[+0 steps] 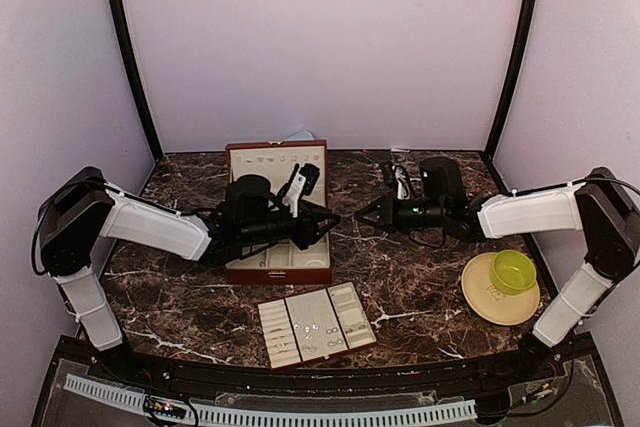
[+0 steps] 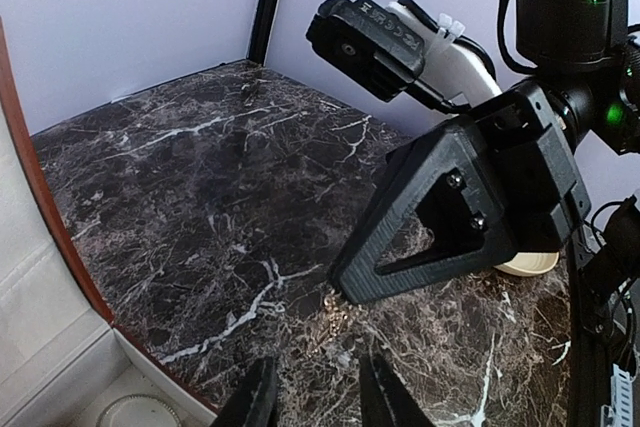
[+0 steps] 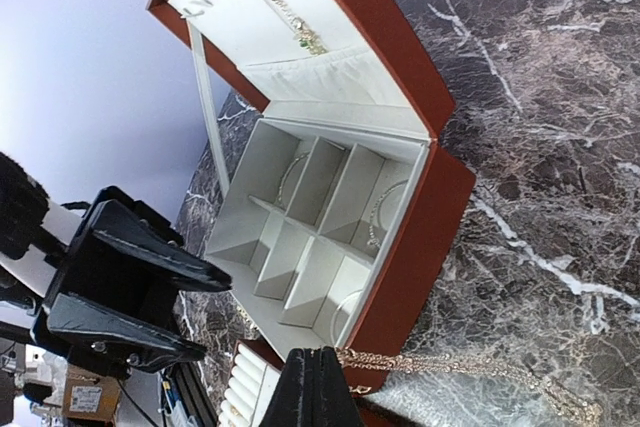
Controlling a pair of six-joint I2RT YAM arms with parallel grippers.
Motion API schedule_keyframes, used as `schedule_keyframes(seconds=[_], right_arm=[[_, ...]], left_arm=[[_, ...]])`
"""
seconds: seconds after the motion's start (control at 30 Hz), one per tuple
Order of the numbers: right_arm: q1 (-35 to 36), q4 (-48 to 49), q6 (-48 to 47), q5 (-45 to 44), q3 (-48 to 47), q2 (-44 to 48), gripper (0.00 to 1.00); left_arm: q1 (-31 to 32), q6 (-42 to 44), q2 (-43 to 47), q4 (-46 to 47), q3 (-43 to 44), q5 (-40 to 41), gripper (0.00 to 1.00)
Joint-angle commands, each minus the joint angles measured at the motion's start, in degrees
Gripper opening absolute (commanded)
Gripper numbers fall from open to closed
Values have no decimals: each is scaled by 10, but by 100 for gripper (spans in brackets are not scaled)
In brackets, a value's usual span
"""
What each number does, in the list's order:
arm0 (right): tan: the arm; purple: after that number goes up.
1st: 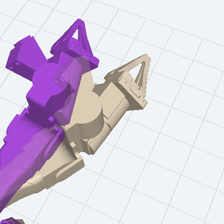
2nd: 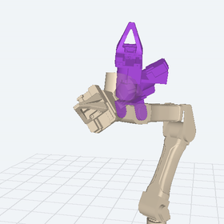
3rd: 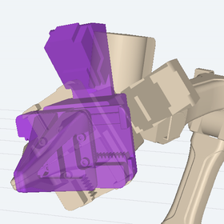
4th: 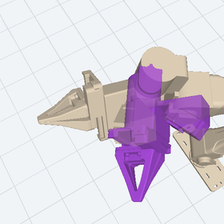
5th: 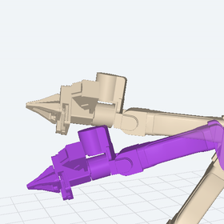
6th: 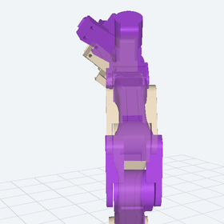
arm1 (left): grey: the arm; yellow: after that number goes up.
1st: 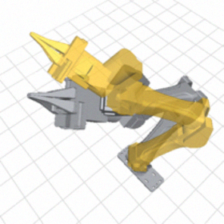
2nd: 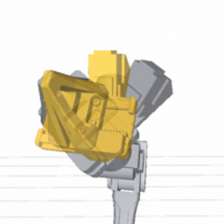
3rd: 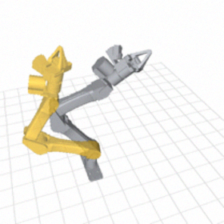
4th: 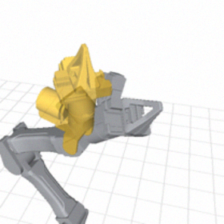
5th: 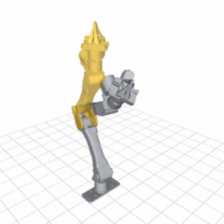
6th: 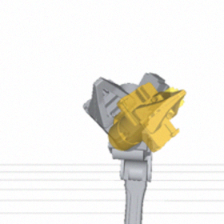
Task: Organize the mixed jewelry
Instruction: Pass from the right arm to the left
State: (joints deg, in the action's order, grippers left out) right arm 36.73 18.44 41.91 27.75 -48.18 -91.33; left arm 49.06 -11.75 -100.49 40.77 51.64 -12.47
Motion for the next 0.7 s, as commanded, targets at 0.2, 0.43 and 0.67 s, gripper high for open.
schedule_keyframes(seconds=[0.2, 0.43, 0.67], right_arm=[[1, 56, 1, 70, 7, 26, 0], [1, 61, 7, 73, 6, 26, 0], [0, 61, 9, 73, 4, 27, 0]], left_arm=[[-1, 12, -44, 25, 45, -26, 31], [1, 8, -64, 35, 54, -34, 31], [6, 9, -81, 31, 63, -29, 31]])
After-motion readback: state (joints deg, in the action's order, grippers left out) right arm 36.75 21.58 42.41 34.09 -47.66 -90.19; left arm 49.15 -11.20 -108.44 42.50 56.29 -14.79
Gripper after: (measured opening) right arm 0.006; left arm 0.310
